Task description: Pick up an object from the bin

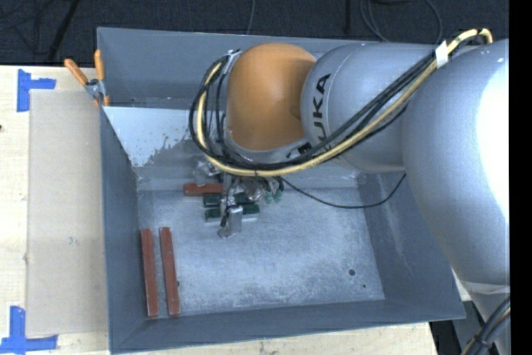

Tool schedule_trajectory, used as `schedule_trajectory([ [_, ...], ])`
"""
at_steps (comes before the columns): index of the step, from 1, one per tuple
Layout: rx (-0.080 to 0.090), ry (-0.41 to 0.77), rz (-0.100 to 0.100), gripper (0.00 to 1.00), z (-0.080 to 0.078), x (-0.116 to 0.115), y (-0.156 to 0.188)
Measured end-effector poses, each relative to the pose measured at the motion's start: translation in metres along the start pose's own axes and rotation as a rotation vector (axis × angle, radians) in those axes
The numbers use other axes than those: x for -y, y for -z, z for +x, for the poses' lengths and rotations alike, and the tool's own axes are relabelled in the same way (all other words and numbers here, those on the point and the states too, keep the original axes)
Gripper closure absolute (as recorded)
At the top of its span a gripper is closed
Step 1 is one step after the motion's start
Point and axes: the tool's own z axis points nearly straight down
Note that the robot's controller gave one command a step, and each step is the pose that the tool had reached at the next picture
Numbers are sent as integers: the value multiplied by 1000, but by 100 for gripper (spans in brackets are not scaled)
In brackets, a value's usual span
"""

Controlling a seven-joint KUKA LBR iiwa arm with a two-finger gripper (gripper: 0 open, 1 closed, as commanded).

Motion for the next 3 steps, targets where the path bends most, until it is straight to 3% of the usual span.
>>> schedule_trajectory([
  [1, 4, -19, 3, 0, 5, 49, -63],
  [2, 13, -18, 3, 100, 1, 47, -56],
  [3, 14, 79, 2, 100, 27, -18, 73],
])
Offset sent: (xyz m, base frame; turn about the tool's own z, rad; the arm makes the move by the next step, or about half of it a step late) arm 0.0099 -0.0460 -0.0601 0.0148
